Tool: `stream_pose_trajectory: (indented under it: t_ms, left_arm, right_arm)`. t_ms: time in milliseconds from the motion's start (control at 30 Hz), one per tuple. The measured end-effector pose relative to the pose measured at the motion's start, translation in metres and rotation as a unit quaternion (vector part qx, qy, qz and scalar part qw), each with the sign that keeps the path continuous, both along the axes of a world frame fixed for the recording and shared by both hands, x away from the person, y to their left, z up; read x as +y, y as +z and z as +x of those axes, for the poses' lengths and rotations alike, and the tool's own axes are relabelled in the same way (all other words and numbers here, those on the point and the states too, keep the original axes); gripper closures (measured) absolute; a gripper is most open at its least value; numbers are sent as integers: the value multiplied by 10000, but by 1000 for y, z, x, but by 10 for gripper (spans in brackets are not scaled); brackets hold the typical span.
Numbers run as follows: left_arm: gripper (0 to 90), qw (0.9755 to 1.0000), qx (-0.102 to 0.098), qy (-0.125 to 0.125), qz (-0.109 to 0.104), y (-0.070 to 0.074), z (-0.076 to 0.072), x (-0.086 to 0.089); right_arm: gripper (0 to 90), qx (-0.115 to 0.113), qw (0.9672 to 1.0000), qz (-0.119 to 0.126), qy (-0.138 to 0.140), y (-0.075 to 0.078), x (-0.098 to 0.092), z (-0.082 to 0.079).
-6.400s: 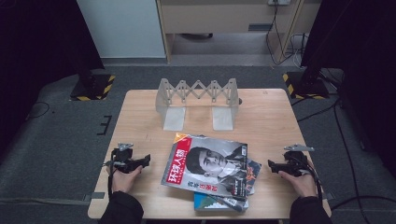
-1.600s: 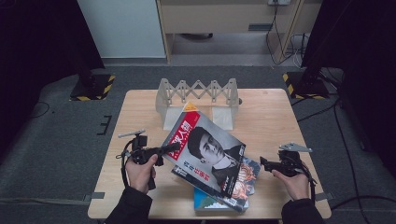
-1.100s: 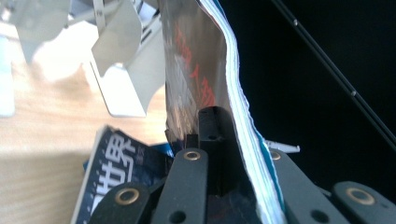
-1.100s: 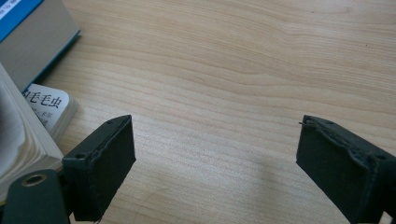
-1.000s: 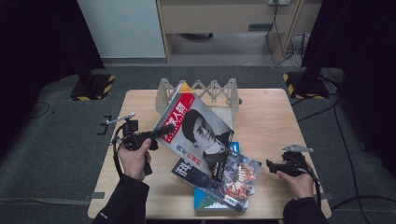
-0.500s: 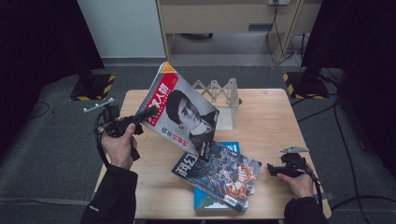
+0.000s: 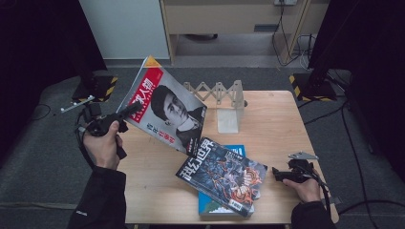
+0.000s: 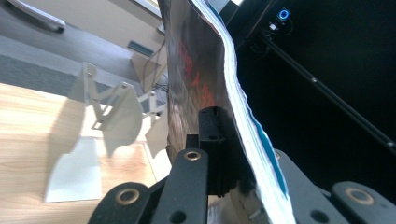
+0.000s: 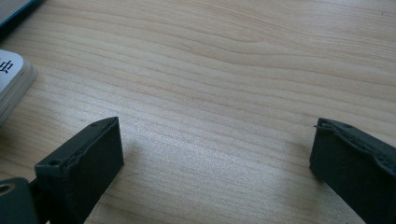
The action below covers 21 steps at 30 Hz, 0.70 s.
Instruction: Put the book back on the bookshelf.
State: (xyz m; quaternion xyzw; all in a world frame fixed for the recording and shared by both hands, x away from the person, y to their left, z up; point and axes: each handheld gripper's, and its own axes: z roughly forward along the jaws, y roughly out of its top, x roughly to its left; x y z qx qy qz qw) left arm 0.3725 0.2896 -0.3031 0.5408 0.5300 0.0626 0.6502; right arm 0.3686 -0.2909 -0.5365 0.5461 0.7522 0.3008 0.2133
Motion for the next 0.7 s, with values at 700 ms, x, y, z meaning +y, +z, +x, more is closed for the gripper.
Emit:
stream_pose_trajectory:
  t_ms: [700]
  left_arm:
    - [861, 9966, -192, 632, 495, 19, 4, 35]
  right_arm:
    - [15, -129, 9999, 52, 28, -3, 0, -2]
